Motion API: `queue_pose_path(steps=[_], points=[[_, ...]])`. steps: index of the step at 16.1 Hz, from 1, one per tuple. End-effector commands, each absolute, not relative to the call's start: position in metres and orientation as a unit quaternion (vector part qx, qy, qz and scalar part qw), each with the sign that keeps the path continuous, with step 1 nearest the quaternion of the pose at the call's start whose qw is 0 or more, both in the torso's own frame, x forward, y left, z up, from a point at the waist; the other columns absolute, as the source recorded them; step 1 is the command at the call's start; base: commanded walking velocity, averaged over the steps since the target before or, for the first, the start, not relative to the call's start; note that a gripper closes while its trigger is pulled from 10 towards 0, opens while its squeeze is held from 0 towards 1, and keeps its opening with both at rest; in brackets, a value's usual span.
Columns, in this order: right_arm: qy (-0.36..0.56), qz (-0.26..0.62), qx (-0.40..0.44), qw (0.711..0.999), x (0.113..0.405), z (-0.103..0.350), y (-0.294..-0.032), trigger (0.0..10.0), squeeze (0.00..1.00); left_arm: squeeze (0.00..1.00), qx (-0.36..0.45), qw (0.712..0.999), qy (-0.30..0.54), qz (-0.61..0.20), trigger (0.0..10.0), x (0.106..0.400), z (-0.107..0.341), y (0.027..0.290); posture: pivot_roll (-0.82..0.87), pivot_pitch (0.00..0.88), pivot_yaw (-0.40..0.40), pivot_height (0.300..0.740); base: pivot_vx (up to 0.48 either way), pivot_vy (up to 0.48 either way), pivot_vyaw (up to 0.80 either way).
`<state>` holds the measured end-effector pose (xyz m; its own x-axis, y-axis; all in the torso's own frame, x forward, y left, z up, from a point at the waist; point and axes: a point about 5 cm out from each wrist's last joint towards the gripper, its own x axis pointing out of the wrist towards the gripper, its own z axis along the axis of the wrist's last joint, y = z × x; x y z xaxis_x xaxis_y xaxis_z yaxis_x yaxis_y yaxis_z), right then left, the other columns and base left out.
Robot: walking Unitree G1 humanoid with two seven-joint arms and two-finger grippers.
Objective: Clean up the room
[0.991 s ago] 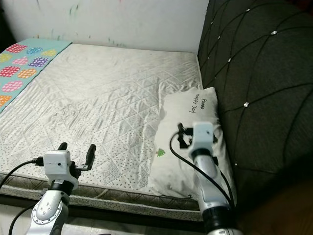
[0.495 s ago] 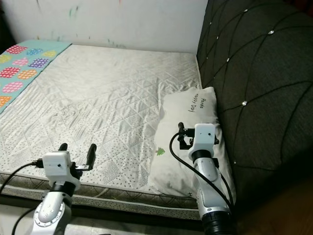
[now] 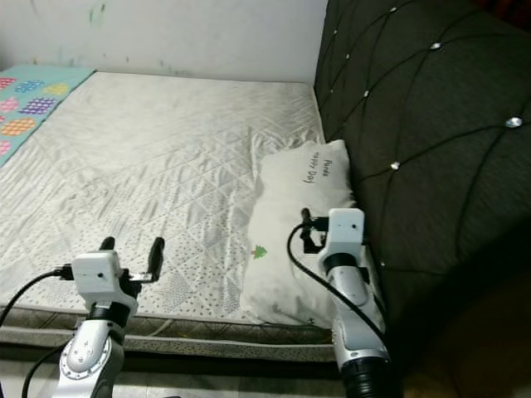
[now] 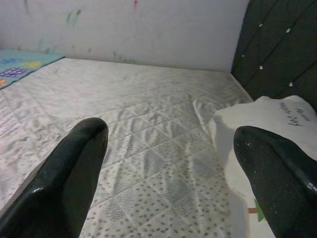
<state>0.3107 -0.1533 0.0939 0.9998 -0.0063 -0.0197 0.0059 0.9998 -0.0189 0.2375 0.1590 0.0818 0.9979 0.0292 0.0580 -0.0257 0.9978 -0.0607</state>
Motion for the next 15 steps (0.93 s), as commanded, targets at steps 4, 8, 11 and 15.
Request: queue_pose_path(steps=[4,8,11,15], points=[[0.010,-0.023,-0.003,1.000,0.308,0.097,-0.160,10.0,0.00,0.00,-0.036,0.999,-0.022,-0.008,10.0,0.239,0.081,0.149,0.08,0.050,-0.022,0.740,0.000,0.000,-0.70],[0.012,-0.020,-0.002,1.000,0.306,0.096,-0.157,10.0,0.00,0.00,-0.036,0.999,-0.024,-0.022,10.0,0.245,0.084,0.146,0.07,0.039,-0.005,0.740,0.000,0.133,0.00],[0.015,-0.023,-0.002,1.000,0.307,0.096,-0.159,10.0,0.00,0.00,-0.037,0.999,-0.023,-0.018,10.0,0.245,0.084,0.147,0.08,0.030,-0.005,0.740,0.000,0.298,0.00],[0.016,-0.018,-0.001,1.000,0.310,0.096,-0.158,10.0,0.00,0.00,-0.037,0.999,-0.023,-0.012,10.0,0.247,0.084,0.150,0.08,0.010,-0.012,0.740,0.000,0.352,0.00]])
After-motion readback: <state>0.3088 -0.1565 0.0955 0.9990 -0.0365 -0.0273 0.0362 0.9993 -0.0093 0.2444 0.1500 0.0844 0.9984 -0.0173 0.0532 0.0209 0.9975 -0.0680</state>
